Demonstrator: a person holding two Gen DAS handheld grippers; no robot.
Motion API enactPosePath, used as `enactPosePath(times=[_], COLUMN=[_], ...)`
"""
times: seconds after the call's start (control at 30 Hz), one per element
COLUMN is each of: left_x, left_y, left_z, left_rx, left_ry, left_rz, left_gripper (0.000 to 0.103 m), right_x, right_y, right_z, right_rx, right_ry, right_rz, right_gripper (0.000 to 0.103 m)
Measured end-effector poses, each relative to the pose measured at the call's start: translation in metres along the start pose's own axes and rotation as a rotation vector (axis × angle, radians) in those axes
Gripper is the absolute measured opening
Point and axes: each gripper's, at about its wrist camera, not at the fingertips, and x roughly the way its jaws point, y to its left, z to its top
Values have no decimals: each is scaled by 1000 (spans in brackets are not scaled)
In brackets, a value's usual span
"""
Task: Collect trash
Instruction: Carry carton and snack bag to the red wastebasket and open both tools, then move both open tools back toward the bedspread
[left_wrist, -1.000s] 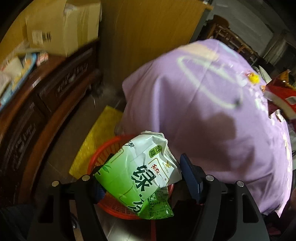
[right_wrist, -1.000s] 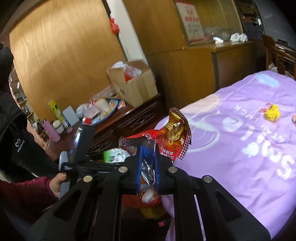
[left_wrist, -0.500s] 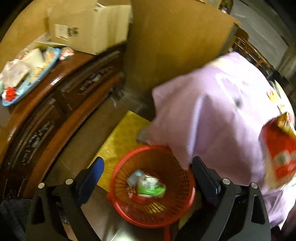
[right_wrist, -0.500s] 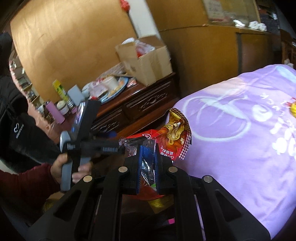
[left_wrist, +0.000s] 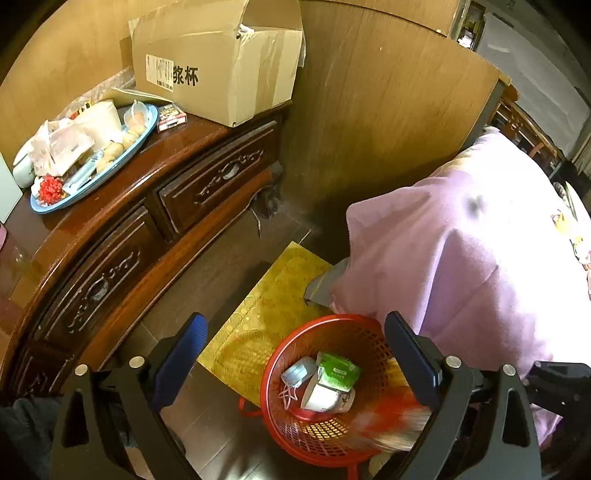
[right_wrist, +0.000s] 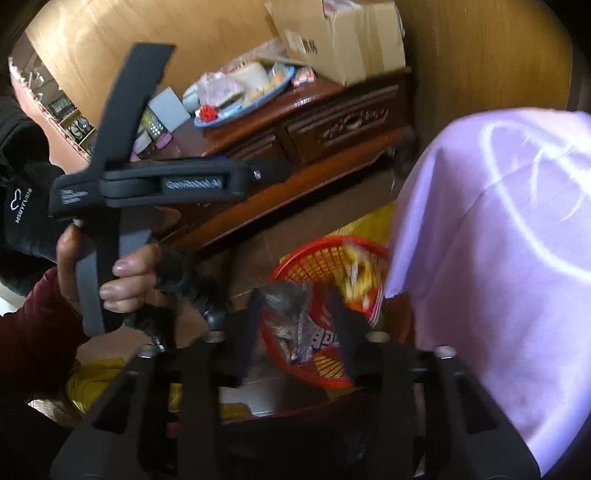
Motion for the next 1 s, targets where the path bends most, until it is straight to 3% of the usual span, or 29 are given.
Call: enactPosePath(times=[0.5, 1.0], left_x=[-22, -60], left_y=[-34, -141], left_z=[4, 4], left_rx=[59, 221], left_ry=[-47, -112], left_rz=[-29, -117], left_gripper=[95, 95], right_x=[-90, -204], right_y=[-24, -73], right_z=[3, -54], right_rx=[53, 184], right_ry=[-243, -484], right_rz=[-103, -258], right_gripper=[47, 56])
